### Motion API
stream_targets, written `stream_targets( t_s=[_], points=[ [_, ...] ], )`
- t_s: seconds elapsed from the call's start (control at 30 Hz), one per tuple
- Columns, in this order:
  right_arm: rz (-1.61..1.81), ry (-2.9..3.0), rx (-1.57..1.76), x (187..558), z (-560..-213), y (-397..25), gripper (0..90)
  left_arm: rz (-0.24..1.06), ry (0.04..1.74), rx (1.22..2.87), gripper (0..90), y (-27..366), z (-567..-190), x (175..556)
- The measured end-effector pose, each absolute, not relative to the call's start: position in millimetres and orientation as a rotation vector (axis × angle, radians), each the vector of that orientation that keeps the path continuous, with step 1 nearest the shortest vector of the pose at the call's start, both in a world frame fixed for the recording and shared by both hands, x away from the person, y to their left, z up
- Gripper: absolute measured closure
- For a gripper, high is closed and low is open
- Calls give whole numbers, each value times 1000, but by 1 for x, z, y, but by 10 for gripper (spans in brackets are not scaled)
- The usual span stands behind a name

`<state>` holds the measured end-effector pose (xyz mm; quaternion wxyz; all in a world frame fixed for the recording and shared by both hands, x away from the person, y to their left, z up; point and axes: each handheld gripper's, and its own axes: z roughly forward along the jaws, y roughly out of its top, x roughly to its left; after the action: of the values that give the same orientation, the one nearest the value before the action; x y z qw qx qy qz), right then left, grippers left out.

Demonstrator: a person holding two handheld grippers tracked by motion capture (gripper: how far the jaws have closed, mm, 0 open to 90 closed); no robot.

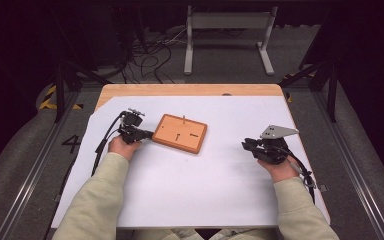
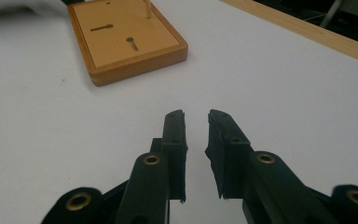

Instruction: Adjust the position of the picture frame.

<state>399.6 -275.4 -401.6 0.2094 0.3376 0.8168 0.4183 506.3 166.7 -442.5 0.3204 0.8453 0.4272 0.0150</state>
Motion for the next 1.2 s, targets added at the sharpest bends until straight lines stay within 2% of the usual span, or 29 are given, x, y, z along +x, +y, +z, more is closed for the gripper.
stream_targets(
  t_s=[0.57,0.67,0.8,1.2],
  points=[
    [1176,2298,916,409,-402,-268,771,-52,955,2253,896,118,-440,478],
    [1182,2308,929,412,-404,-265,783,-34,927,2258,895,112,-438,475],
    [1214,2313,959,420,-405,-259,791,-25,926,2265,891,113,-437,472],
    [1161,2379,901,461,-402,-211,769,50,891,2192,795,138,-423,449]
  ],
)
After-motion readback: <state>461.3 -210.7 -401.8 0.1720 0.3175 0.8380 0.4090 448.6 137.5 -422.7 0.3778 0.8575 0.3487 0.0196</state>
